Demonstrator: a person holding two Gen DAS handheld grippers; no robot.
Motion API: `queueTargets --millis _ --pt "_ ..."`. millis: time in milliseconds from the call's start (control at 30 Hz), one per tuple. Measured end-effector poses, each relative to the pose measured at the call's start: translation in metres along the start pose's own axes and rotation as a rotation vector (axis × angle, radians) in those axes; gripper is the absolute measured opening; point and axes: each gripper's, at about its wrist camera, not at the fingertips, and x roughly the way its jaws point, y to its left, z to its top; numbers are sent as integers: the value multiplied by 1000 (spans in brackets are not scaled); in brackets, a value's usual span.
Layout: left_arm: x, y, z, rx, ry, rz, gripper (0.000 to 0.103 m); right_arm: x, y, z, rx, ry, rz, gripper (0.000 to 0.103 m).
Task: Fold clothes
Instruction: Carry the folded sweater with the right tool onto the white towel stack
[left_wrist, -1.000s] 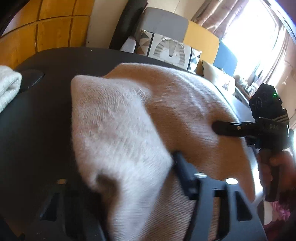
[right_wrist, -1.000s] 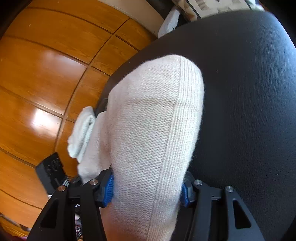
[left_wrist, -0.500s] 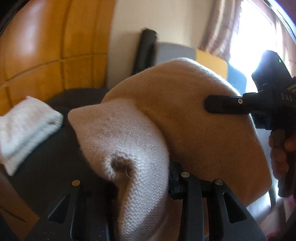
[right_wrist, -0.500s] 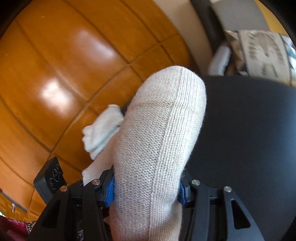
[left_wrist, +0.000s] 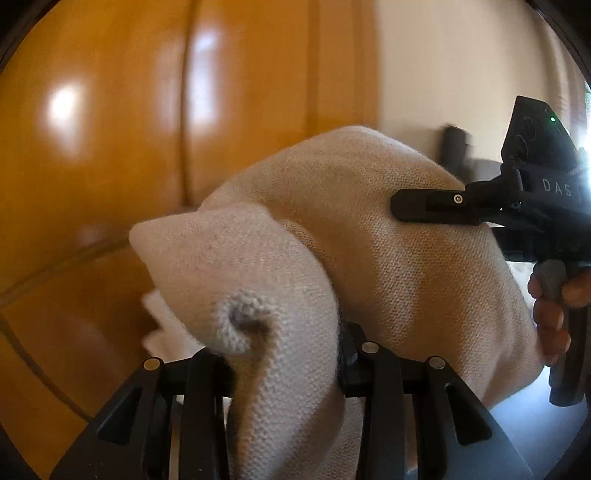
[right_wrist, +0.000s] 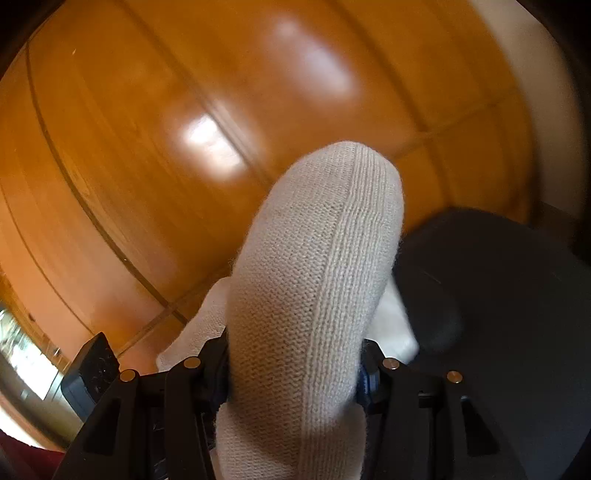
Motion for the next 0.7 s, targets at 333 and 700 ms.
queueTargets --millis 333,700 --pt "109 75 -23 -129 198 113 37 180 -54 56 -143 227 -61 52" --pt "70 95 -68 -231 42 95 57 193 -108 39 -64 222 -53 58"
